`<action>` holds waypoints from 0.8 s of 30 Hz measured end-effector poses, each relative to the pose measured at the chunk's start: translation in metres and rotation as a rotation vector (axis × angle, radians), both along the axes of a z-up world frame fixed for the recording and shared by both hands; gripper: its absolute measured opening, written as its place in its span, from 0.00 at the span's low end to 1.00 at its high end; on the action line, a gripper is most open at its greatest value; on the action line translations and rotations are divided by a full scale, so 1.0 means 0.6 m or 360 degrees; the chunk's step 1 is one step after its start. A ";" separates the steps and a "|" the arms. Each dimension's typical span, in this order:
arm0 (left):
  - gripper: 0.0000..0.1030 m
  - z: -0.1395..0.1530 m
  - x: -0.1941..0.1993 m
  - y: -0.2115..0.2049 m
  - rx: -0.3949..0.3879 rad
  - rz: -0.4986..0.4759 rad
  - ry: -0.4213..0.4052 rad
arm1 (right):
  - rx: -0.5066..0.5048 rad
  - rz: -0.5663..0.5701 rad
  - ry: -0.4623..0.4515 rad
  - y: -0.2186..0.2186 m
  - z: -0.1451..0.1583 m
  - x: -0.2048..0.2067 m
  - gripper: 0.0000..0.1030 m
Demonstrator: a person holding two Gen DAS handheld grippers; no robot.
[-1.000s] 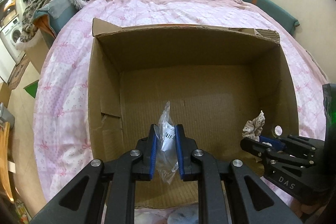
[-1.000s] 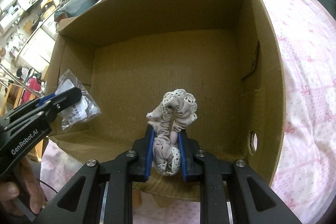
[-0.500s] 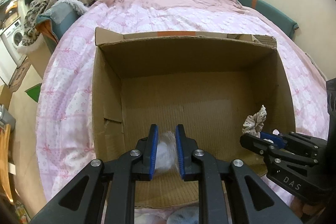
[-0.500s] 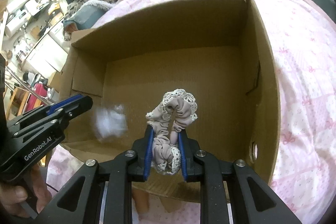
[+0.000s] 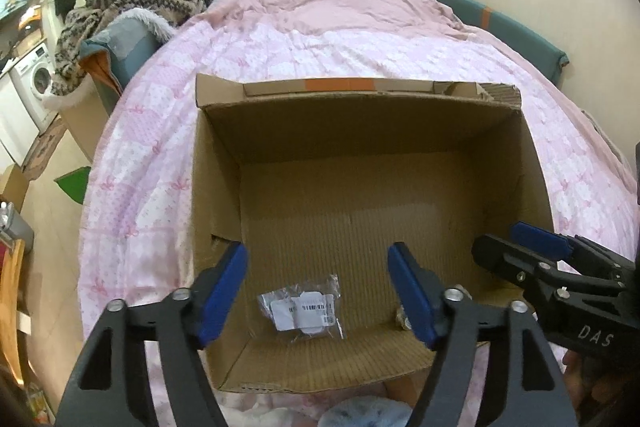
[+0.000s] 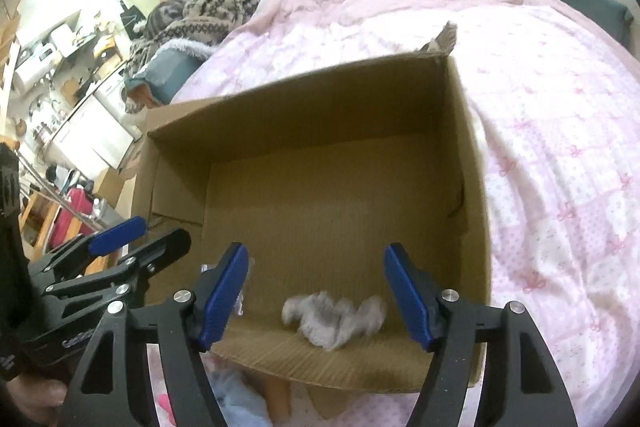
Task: Organize soft objects
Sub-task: 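Open both tools to drop the scrunchie and bag into the box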
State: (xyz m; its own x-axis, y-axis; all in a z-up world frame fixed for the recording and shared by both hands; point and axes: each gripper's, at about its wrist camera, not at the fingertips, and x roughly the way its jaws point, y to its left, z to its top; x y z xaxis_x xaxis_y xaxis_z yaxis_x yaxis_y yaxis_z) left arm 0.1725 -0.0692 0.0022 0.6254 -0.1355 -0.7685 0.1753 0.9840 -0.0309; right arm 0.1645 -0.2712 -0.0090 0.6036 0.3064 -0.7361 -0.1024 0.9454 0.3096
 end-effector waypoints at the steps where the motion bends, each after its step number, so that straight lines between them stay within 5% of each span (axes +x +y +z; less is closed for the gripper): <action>1: 0.70 0.002 -0.001 0.001 -0.0004 -0.0001 -0.0001 | 0.0001 -0.0007 -0.0003 -0.002 0.001 0.000 0.72; 24: 0.70 0.048 -0.080 0.049 -0.0009 0.0116 -0.0035 | -0.0074 -0.0014 -0.0083 0.000 0.050 -0.066 0.72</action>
State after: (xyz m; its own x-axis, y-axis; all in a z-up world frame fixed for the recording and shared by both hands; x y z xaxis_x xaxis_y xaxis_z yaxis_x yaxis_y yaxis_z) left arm 0.1248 -0.0397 0.0307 0.6506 -0.0936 -0.7536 0.1041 0.9940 -0.0336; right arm 0.1248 -0.2712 0.0209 0.6440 0.2673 -0.7169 -0.1088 0.9595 0.2599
